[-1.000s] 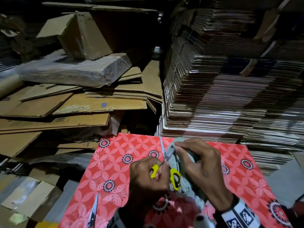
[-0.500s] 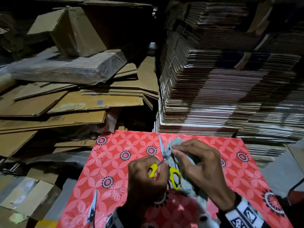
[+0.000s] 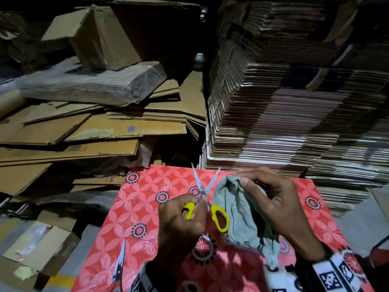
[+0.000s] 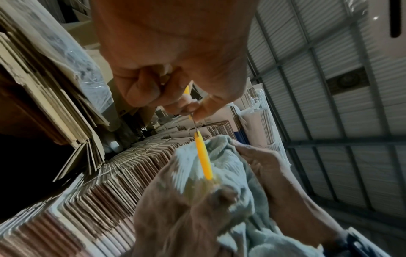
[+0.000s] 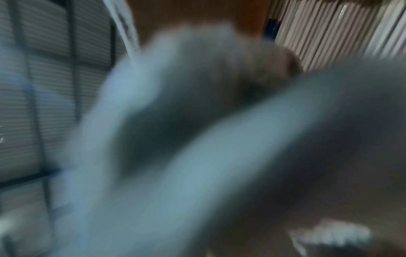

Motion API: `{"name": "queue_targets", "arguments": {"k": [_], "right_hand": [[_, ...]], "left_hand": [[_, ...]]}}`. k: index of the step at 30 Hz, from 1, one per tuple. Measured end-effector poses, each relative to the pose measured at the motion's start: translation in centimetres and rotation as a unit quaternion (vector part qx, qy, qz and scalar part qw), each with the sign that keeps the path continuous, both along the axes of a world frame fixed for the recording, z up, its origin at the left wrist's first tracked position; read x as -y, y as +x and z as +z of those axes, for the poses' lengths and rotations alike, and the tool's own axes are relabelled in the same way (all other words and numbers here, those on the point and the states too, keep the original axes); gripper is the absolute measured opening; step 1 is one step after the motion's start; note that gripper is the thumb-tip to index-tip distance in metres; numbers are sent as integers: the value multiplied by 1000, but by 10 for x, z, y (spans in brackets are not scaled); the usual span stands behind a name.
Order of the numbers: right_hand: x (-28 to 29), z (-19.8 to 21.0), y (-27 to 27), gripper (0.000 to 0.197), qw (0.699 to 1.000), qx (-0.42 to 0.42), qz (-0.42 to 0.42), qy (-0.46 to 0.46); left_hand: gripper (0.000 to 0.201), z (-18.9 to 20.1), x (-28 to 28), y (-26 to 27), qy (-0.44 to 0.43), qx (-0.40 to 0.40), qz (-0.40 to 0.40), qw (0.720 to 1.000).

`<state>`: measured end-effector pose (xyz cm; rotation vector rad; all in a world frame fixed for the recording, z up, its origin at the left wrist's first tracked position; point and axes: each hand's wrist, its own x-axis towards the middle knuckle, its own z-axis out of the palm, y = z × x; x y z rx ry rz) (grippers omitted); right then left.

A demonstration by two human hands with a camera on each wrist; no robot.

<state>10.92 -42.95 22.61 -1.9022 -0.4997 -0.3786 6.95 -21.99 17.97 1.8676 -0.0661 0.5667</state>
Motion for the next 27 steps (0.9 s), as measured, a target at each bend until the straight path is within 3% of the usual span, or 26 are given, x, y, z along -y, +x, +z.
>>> {"name": "queue_targets", "arguments": {"k": [3,9,15,22,27], "right_hand": [[-14,2,-6,14,999,21,14,-46],[-32,-1,-12,24,992,90,-52,-64],[-42,-8,-18,7,974,174,-121,-74],[-44,-17,-21,11,977,166,-75,-108],[-42,-18,-22,17,978,141,-111,-106]], "left_hand": [[37,0,2,-1,-1,6,0,1000],[28,9,4,-5,39,35,17,998],[31,13,5,-5,69,50,18,996],[37,9,1,-1,81,51,9,995],[41,6,6,0,80,39,-15,996]]}}
